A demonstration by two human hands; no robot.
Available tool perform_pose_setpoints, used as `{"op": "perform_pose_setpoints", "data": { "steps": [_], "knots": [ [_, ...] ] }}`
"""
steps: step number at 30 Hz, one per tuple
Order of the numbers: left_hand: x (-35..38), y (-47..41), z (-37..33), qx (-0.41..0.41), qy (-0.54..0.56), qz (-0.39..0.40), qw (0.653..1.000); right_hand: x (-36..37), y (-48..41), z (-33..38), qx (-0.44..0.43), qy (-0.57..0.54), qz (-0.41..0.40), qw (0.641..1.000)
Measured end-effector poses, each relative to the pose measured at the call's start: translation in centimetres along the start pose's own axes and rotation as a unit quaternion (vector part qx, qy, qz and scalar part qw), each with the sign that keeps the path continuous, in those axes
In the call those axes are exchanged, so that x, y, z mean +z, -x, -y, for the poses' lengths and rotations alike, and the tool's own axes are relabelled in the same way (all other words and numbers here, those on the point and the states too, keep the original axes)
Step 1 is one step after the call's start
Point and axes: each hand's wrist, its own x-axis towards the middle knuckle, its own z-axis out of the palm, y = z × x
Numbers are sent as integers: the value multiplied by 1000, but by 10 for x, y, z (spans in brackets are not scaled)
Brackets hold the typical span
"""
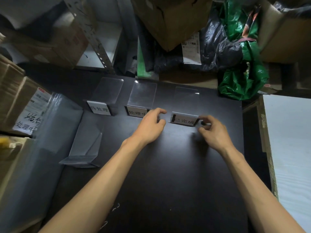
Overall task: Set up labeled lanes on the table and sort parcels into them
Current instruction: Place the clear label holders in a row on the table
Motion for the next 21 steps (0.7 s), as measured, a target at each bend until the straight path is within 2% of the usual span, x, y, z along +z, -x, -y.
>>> {"op": "perform_pose_setpoints", "data": {
  "steps": [5,9,14,17,21],
  "knots": [
    [-35,22,4,-2,15,-31,999,-4,12,24,13,14,-16,1000],
    [-54,46,9,10,34,-40,999,-11,33,42,34,-4,-75,997],
    [-84,79,32,13,47,-55,997,7,62,83,-41,26,-136,989],
    [-108,99,55,-1,76,-50,996,41,74,117,-71,18,-86,994],
    [-143,121,95,-26,88,-68,993,107,96,155,-106,30,26,994]
  ]
}}
